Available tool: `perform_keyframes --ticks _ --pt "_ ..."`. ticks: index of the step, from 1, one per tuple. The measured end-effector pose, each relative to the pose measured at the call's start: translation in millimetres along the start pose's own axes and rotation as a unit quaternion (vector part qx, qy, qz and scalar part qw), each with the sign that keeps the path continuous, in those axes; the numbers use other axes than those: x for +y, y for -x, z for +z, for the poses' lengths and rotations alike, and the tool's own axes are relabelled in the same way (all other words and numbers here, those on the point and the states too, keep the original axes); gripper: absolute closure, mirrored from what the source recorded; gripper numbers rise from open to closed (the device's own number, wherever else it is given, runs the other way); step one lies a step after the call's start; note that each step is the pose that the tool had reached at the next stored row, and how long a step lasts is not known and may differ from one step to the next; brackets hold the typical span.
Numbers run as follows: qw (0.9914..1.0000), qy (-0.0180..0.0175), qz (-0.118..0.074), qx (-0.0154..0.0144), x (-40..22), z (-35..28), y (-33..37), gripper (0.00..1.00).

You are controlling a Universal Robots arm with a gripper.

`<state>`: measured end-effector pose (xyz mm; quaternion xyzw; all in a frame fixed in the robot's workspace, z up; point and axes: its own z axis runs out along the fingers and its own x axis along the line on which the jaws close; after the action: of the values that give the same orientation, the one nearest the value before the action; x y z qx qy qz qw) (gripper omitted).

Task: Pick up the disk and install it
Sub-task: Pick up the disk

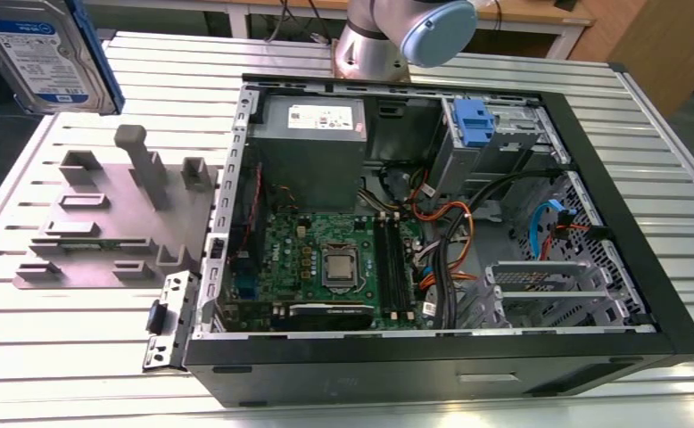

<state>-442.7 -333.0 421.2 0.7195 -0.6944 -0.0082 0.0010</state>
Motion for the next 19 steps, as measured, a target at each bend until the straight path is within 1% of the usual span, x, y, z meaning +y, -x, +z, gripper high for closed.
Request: perform_keyframes --ticks 5,10,11,19 --pt "1.0 0.0001 0.0 0.0 0.0 -2.6 0.0 0.64" --pt "1.0 0.0001 0.0 0.0 0.1 -6.6 0.1 0.64" --pt "1.0 0.0001 0.0 0.0001 0.1 -8.6 0.1 0.64" --pt "1.0 0.0001 0.0 0.0 0.2 -13.6 0.1 0.64"
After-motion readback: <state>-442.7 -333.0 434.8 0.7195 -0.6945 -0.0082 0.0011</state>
